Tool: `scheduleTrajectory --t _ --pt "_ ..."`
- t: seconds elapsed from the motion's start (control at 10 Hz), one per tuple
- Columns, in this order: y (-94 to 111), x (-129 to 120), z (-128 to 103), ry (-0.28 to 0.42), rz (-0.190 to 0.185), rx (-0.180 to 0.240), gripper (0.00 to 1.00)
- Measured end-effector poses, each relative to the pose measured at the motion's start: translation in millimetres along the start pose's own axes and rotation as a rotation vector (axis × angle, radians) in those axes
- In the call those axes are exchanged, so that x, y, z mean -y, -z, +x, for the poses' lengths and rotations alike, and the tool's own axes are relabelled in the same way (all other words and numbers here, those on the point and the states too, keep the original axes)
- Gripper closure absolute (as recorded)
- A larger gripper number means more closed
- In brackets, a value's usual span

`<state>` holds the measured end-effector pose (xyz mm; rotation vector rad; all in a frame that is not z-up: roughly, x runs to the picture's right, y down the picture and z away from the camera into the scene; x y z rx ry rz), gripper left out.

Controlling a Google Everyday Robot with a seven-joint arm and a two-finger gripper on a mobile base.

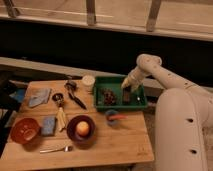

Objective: Wipe tray with eraser

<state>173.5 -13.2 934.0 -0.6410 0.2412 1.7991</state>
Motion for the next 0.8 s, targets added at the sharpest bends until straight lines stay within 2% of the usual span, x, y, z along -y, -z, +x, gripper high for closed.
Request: scheduleTrajectory --t 0.1,0.3,0.5,0.6,0.8 --pt "8 -1 -8 0.004 0.018 0.017 1.00" --pt "11 -6 -22 0.008 0.022 0.037 1.00" --pt "5 -27 -32 0.040 -0.002 0.054 1.00" --pt "1 -41 -31 0.060 -0.026 0.051 1.00" --pt "-1 -51 -14 0.082 -0.047 0.031 1.00"
